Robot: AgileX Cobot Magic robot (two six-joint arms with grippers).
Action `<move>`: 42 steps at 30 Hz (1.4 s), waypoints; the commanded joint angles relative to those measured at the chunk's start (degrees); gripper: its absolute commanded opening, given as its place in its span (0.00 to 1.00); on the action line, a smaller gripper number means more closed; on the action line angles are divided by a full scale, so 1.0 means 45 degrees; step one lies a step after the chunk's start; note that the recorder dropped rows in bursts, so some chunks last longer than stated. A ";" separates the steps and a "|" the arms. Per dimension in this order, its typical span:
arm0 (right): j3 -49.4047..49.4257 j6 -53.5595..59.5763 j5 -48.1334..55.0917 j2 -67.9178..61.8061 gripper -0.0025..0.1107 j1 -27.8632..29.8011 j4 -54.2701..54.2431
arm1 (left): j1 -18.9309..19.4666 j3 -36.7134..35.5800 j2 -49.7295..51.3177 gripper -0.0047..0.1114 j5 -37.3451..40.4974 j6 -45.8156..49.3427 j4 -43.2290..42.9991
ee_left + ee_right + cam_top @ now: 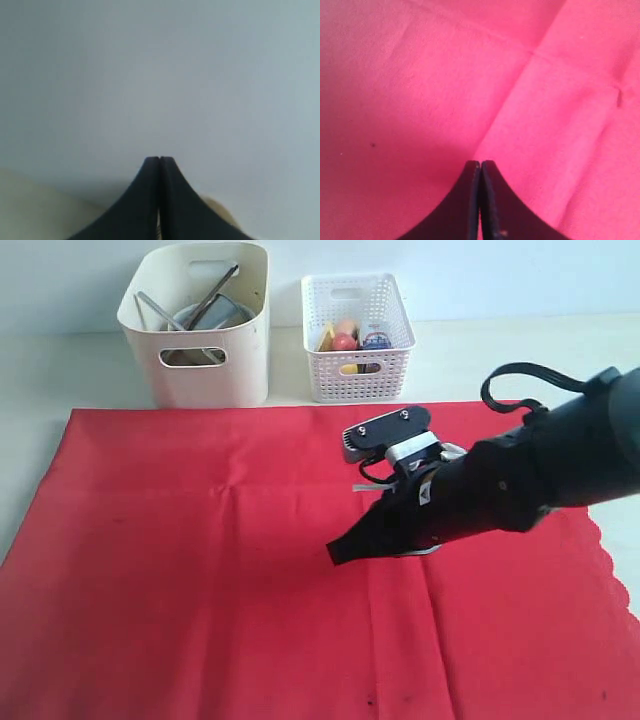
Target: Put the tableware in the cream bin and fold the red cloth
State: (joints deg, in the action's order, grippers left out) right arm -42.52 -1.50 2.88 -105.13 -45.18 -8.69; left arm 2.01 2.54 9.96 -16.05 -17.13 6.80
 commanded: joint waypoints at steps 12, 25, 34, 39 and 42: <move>-0.0672 0.0862 0.1772 -0.0359 0.02 0.0049 0.0176 | 0.0024 0.0449 1.3517 0.46 -0.3675 0.0526 -0.3190; -0.0672 0.1014 0.2058 -0.0359 0.02 0.0049 0.0400 | 0.0024 0.2637 2.0163 0.95 -0.4763 0.0182 -0.6336; -0.0672 0.1014 0.2058 -0.0359 0.02 0.0049 0.0400 | 0.0024 0.2888 2.1354 0.90 -0.5167 0.0332 -0.6575; -0.0672 0.1014 0.2058 -0.0359 0.02 0.0049 0.0400 | 0.0024 0.2888 2.1354 0.59 -0.5167 -0.0002 -0.6704; -0.0672 0.1014 0.2058 -0.0359 0.02 0.0049 0.0400 | 0.0024 0.2888 2.1354 0.28 -0.5143 0.0004 -0.6704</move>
State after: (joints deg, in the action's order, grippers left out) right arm -45.49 2.49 10.51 -106.49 -45.18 -7.31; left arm 2.08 15.80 105.43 -42.02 -15.98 -22.81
